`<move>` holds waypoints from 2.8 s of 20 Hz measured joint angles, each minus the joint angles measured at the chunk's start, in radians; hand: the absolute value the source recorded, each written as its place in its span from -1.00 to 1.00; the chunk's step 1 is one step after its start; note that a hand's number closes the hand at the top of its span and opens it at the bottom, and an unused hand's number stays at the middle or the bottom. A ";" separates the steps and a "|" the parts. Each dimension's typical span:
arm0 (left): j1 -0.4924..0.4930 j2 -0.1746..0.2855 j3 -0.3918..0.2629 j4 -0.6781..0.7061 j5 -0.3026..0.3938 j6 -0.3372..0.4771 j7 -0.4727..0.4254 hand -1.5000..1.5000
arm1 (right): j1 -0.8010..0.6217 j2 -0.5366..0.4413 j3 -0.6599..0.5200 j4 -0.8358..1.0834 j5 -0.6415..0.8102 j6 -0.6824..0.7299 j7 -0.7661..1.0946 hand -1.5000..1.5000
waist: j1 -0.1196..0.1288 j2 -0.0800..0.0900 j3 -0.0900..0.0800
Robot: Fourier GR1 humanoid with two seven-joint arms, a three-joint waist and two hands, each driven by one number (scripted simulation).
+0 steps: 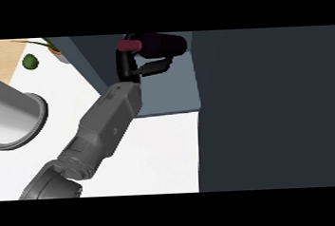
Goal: Pick up the wine, place it into the cabinet and close the cabinet
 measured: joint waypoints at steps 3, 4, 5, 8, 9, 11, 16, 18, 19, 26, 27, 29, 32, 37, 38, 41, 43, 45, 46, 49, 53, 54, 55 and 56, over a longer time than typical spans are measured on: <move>-0.004 -0.001 -0.001 0.022 -0.012 0.012 0.000 -1.00 | -0.012 0.003 0.004 0.005 0.002 -0.006 0.001 -1.00 | 0.000 0.002 0.000; -0.004 0.000 -0.003 0.025 -0.017 0.012 -0.001 -1.00 | -0.010 -0.001 -0.009 0.005 0.001 -0.002 -0.004 -1.00 | 0.001 0.002 0.000; -0.005 0.001 -0.003 0.030 -0.021 0.015 -0.001 -1.00 | -0.016 -0.006 -0.018 0.006 -0.001 0.001 -0.002 -1.00 | -0.001 0.002 0.001; -0.002 0.000 -0.006 0.045 -0.033 0.033 -0.007 -1.00 | -0.017 0.000 -0.004 0.005 0.000 -0.003 -0.004 -1.00 | -0.003 0.003 0.001; -0.003 0.002 -0.009 0.052 -0.039 0.037 -0.004 -1.00 | -0.020 -0.001 -0.004 0.004 -0.001 -0.002 -0.004 -1.00 | -0.006 0.004 0.001; 0.002 0.001 -0.015 0.062 -0.051 0.043 -0.007 -1.00 | -0.033 -0.002 -0.004 0.004 -0.001 -0.010 0.007 -1.00 | -0.006 0.004 0.000; 0.007 0.001 -0.018 0.073 -0.065 0.073 -0.015 -1.00 | -0.036 -0.008 -0.014 0.007 -0.002 -0.004 0.004 -1.00 | -0.008 0.007 0.000; 0.011 -0.001 -0.010 0.069 -0.062 0.073 -0.021 -1.00 | -0.044 -0.004 -0.009 0.007 -0.002 -0.010 0.008 -1.00 | -0.008 0.007 -0.001; 0.015 -0.001 -0.006 0.064 -0.061 0.073 -0.032 -1.00 | -0.041 -0.005 -0.008 0.007 -0.002 -0.008 0.010 -1.00 | -0.008 0.007 -0.001; 0.030 -0.001 0.003 0.047 -0.064 0.036 -0.069 -1.00 | -0.040 0.003 0.005 0.013 0.000 -0.005 -0.008 -1.00 | -0.011 0.007 0.001; 0.031 -0.001 0.005 0.046 -0.064 0.035 -0.075 -1.00 | -0.034 0.000 0.003 0.011 -0.001 -0.002 -0.007 -1.00 | -0.012 0.007 0.001; 0.033 -0.001 0.005 0.042 -0.069 0.013 -0.083 -1.00 | -0.030 0.004 0.008 0.011 0.000 -0.002 -0.013 -1.00 | -0.012 0.007 0.001; 0.040 -0.002 0.008 0.039 -0.070 -0.018 -0.092 -1.00 | -0.022 0.005 0.026 0.007 0.001 -0.003 -0.008 -1.00 | -0.014 0.005 0.001; 0.039 -0.002 -0.005 0.042 -0.080 -0.054 -0.092 -1.00 | -0.005 0.011 0.029 0.007 0.002 -0.003 -0.021 -1.00 | -0.010 0.006 -0.001; 0.039 -0.002 -0.008 0.042 -0.083 -0.065 -0.093 -1.00 | -0.012 0.007 0.026 0.007 0.002 -0.005 -0.013 -1.00 | -0.009 0.006 -0.001; 0.043 -0.003 -0.021 0.037 -0.082 -0.083 -0.092 -1.00 | -0.017 -0.002 0.004 0.011 -0.002 0.000 -0.010 -1.00 | -0.008 0.005 -0.002; 0.044 -0.003 -0.025 0.035 -0.079 -0.101 -0.088 -1.00 | -0.031 -0.002 0.010 0.011 -0.002 -0.007 0.002 -1.00 | -0.007 0.005 -0.002; 0.049 -0.002 -0.027 0.025 -0.064 -0.115 -0.092 -1.00 | -0.045 0.002 0.019 0.011 -0.002 -0.014 0.010 -1.00 | -0.009 0.004 -0.003; 0.053 -0.002 -0.026 0.020 -0.053 -0.121 -0.093 -1.00 | -0.039 0.002 0.019 0.010 -0.002 -0.010 0.006 -1.00 | -0.011 0.003 -0.002; 0.067 -0.002 -0.043 -0.001 -0.030 -0.150 -0.098 -1.00 | -0.036 0.003 0.019 0.009 -0.004 -0.011 0.012 -1.00 | -0.011 -0.001 -0.001; 0.089 -0.002 -0.080 -0.038 0.017 -0.160 -0.098 -1.00 | -0.058 0.012 0.036 0.010 0.000 -0.035 0.032 -1.00 | -0.009 -0.005 -0.002; 0.101 -0.002 -0.093 -0.051 0.031 -0.164 -0.097 -1.00 | -0.052 0.007 0.029 0.010 0.000 -0.030 0.029 -1.00 | -0.009 -0.006 -0.001; 0.111 -0.002 -0.110 -0.066 0.051 -0.164 -0.090 -1.00 | -0.061 0.013 0.041 0.010 0.001 -0.040 0.037 -1.00 | -0.008 -0.007 -0.001; 0.123 -0.002 -0.127 -0.082 0.068 -0.158 -0.088 -1.00 | -0.068 0.012 0.043 0.010 0.002 -0.043 0.043 -1.00 | -0.007 -0.008 -0.001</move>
